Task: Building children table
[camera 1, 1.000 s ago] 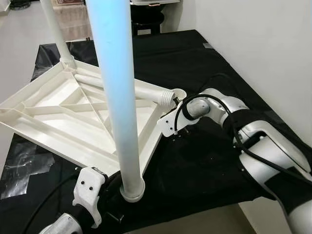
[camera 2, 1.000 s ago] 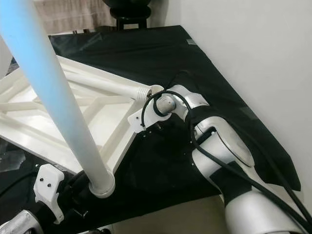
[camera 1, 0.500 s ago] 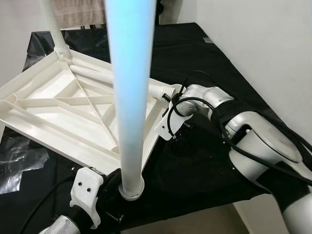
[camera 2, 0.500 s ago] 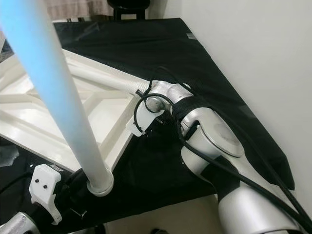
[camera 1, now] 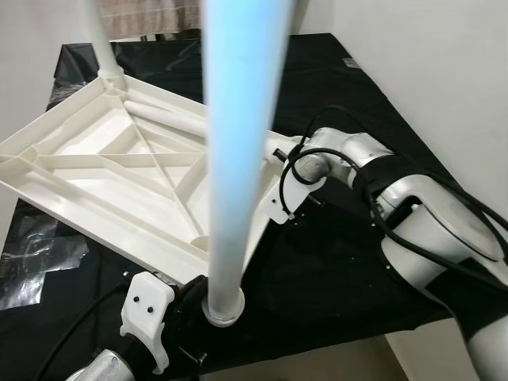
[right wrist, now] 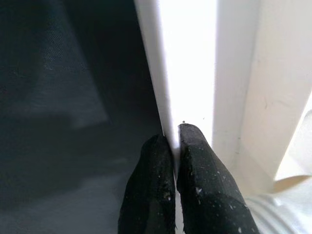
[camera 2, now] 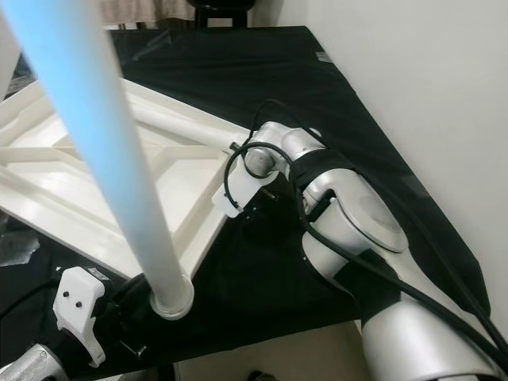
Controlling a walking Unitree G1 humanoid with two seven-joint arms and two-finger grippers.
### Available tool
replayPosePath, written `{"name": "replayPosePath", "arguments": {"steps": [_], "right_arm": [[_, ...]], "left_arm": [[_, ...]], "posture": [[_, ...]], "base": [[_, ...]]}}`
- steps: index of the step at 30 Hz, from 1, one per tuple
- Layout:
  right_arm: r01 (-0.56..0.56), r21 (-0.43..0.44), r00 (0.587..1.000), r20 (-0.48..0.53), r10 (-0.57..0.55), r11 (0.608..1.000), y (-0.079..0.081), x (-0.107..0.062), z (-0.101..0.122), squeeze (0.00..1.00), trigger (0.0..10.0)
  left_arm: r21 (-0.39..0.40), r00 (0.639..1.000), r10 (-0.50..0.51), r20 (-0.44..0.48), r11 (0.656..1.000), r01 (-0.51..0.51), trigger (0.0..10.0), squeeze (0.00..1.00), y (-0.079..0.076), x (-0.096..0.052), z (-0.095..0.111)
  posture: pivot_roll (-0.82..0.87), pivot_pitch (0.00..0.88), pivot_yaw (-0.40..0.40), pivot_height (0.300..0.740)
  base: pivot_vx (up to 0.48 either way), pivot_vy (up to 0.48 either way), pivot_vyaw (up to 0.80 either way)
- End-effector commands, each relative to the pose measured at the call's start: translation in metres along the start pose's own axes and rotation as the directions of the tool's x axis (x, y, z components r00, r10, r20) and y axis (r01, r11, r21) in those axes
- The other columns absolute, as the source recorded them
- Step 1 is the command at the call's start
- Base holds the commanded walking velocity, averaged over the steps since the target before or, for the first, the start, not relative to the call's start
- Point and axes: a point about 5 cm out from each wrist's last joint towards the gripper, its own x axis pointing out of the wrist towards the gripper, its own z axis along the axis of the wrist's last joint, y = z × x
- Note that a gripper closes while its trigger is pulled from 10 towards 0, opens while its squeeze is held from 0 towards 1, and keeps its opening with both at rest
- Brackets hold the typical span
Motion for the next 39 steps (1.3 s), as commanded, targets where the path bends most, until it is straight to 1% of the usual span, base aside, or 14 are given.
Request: {"name": "replayPosePath", "arguments": {"steps": [1, 2, 9, 10, 11, 12, 13, 15, 20, 31, 33, 35, 37, 39], "right_arm": [[-0.303, 0.182, 0.953, 0.050, 0.299, 0.935, 0.068, 0.016, -0.026, 0.00, 0.0], [-0.385, 0.222, 0.922, 0.130, 0.364, 0.896, 0.084, 0.017, -0.028, 0.00, 0.0], [-0.473, 0.239, 0.873, 0.255, 0.416, 0.848, 0.101, 0.018, -0.025, 0.00, 0.0], [-0.515, 0.234, 0.832, 0.370, 0.414, 0.825, 0.105, 0.020, -0.017, 0.00, 0.0], [-0.515, 0.234, 0.832, 0.370, 0.414, 0.825, 0.105, 0.020, -0.017, 0.00, 0.0], [-0.534, 0.222, 0.787, 0.483, 0.384, 0.816, 0.105, 0.023, -0.007, 0.00, 0.0], [-0.534, 0.222, 0.787, 0.483, 0.384, 0.816, 0.105, 0.023, -0.007, 0.00, 0.0], [-0.537, 0.210, 0.719, 0.620, 0.314, 0.817, 0.103, 0.028, 0.008, 0.00, 0.0], [-0.519, 0.207, 0.686, 0.680, 0.259, 0.829, 0.099, 0.031, 0.018, 0.00, 0.0], [-0.513, 0.270, 0.692, 0.691, 0.207, 0.815, 0.105, 0.028, 0.009, 0.00, 0.0], [-0.562, 0.247, 0.652, 0.719, 0.239, 0.789, 0.119, 0.021, 0.008, 0.00, 0.0], [-0.562, 0.247, 0.652, 0.719, 0.239, 0.789, 0.119, 0.021, 0.008, 0.00, 0.0], [-0.589, 0.197, 0.597, 0.760, 0.257, 0.784, 0.127, 0.018, 0.017, 0.00, 0.0], [-0.589, 0.197, 0.597, 0.760, 0.257, 0.784, 0.127, 0.018, 0.017, 0.00, 0.0]], "left_arm": [[-0.013, 0.998, 0.011, -0.069, 1.000, -0.012, 10.0, 0.00, 0.000, -0.002, -0.012], [-0.010, 0.998, 0.008, -0.068, 1.000, -0.009, 10.0, 0.00, 0.001, -0.002, -0.011], [-0.007, 0.998, 0.003, -0.069, 1.000, -0.004, 10.0, 0.00, 0.003, -0.001, -0.011], [-0.004, 0.998, -0.002, -0.067, 1.000, 0.001, 10.0, 0.00, 0.003, 0.001, -0.011], [-0.004, 0.998, -0.002, -0.067, 1.000, 0.001, 10.0, 0.00, 0.003, 0.001, -0.011], [-0.001, 0.998, -0.006, -0.065, 1.000, 0.006, 10.0, 0.00, 0.004, 0.002, -0.011], [-0.001, 0.998, -0.006, -0.065, 1.000, 0.006, 10.0, 0.00, 0.004, 0.002, -0.011], [0.004, 0.998, -0.012, -0.063, 1.000, 0.012, 10.0, 0.00, 0.005, 0.004, -0.010], [0.010, 0.998, -0.009, -0.063, 1.000, 0.010, 10.0, 0.00, 0.007, 0.003, -0.010], [0.014, 0.998, -0.010, -0.061, 1.000, 0.011, 10.0, 0.00, 0.008, 0.004, -0.009], [0.013, 0.998, -0.017, -0.062, 1.000, 0.018, 10.0, 0.00, 0.007, 0.005, -0.010], [0.013, 0.998, -0.017, -0.062, 1.000, 0.018, 10.0, 0.00, 0.007, 0.005, -0.010], [0.014, 0.998, -0.021, -0.062, 1.000, 0.022, 10.0, 0.00, 0.008, 0.006, -0.010], [0.014, 0.998, -0.021, -0.062, 1.000, 0.022, 10.0, 0.00, 0.008, 0.006, -0.010]], "posture": [[0.13, 0.267, -0.093, 0.740], [0.12, 0.264, -0.089, 0.740], [0.12, 0.261, -0.084, 0.740], [0.12, 0.255, -0.075, 0.740], [0.12, 0.255, -0.075, 0.740], [0.12, 0.246, -0.070, 0.740], [0.12, 0.246, -0.070, 0.740], [0.13, 0.240, -0.067, 0.740], [0.13, 0.233, -0.063, 0.740], [0.13, 0.220, -0.064, 0.740], [0.12, 0.223, -0.058, 0.740], [0.12, 0.223, -0.058, 0.740], [0.12, 0.226, -0.055, 0.740], [0.12, 0.226, -0.055, 0.740]], "base": [[0.000, 0.000, 0.00], [0.000, 0.000, 0.00], [0.000, 0.000, 0.00], [0.000, 0.000, 0.00], [0.000, 0.000, 0.00], [0.000, 0.000, 0.00], [0.000, 0.000, 0.00], [0.000, 0.000, 0.00], [0.000, 0.000, 0.00], [0.000, 0.000, 0.00], [0.000, 0.000, 0.00], [0.000, 0.000, 0.00], [0.000, 0.000, 0.00], [0.000, 0.000, 0.00]]}}
